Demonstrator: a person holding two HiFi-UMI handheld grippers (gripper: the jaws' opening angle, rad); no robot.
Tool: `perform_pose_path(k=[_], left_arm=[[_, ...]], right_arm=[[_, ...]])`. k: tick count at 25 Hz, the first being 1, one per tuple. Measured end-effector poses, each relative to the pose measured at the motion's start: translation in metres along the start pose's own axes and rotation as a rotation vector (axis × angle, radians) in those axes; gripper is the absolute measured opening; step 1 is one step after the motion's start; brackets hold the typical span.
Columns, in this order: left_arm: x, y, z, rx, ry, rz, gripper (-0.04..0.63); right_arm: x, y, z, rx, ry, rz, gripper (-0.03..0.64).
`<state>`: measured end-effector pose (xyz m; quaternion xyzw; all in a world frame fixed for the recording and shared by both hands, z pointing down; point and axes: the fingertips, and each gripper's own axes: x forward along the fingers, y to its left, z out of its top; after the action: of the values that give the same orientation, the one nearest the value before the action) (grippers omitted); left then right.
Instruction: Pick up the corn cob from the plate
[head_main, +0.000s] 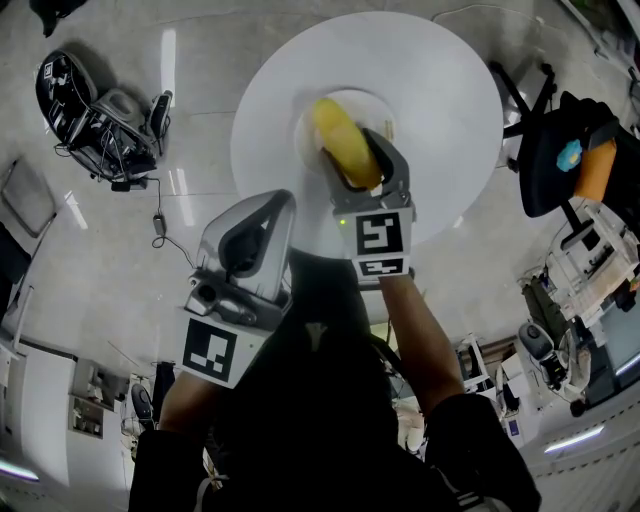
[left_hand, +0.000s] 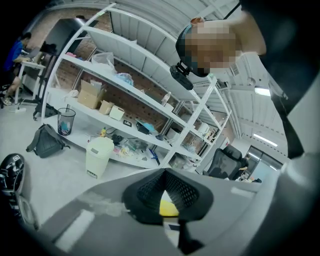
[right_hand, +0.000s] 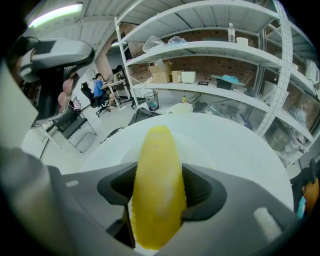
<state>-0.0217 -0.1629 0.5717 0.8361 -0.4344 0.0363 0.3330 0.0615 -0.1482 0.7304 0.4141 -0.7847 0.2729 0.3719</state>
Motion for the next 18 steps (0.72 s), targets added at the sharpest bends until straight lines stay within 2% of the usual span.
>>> perform_pose_path(k=[18], left_arm=[[-0.024, 0.001, -0.002, 0.011, -0.022, 0.015, 0.006]], right_arm=[[-0.007, -0.003, -0.002, 0.059, -0.017, -0.04, 0.265]])
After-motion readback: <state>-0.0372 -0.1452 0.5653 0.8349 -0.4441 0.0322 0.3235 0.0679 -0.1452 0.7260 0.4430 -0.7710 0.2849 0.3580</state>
